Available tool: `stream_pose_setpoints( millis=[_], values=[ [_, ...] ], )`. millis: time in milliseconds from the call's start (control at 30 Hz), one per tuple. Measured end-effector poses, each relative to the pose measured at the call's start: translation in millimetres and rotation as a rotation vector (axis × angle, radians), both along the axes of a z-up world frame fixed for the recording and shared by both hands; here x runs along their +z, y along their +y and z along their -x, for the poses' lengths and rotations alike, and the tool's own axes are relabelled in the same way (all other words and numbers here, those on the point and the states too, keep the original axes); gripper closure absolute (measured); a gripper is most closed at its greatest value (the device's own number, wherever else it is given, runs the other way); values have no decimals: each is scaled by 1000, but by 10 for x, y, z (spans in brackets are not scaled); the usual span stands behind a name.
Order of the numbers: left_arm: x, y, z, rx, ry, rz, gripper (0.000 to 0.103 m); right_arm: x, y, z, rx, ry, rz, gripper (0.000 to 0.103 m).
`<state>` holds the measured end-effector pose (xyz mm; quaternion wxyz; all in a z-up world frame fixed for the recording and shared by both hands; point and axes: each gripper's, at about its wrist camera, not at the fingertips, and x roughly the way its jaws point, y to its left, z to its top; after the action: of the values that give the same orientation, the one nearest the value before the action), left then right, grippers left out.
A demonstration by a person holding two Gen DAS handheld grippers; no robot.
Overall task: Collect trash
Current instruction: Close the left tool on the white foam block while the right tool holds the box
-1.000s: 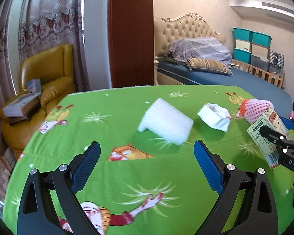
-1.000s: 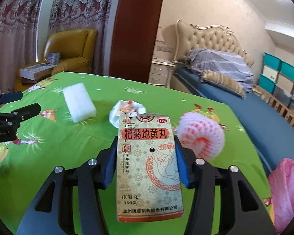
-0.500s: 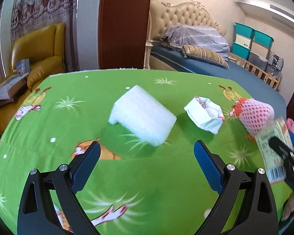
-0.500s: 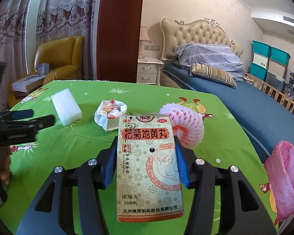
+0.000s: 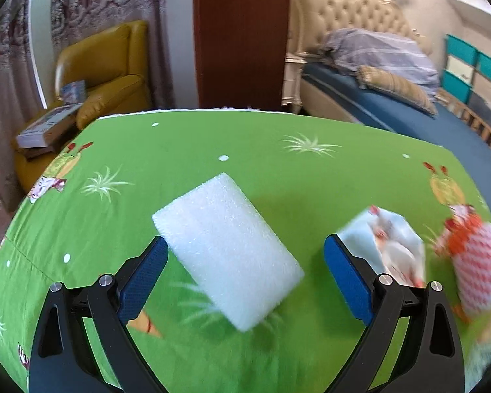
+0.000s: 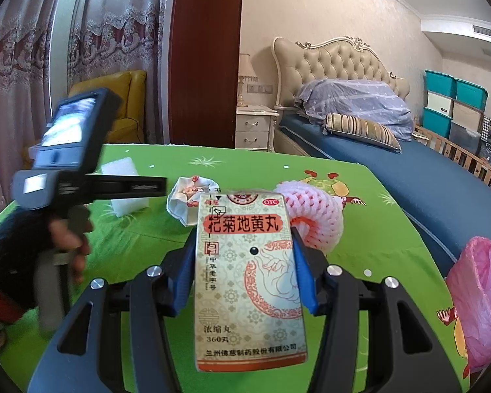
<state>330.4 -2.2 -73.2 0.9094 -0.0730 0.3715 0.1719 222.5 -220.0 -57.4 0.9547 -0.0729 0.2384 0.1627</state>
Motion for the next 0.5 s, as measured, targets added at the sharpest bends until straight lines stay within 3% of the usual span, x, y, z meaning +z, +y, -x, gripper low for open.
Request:
stream_pose_setpoints(
  millis=[100,167,333,500],
  values=[
    [-45,32,-90,19,39,2,13,-5,-15,0,1,-1,-5,52],
    [-34,48,-47,13,34,-15,32,-8,-12,0,4,1,-3,52],
    [14,49,279,-114,-28,15,35,-8,8,17,5,-2,9,52],
    [95,-32,738,-215,-99,-16,35,-10,40,14,4,0,26,52]
  ],
)
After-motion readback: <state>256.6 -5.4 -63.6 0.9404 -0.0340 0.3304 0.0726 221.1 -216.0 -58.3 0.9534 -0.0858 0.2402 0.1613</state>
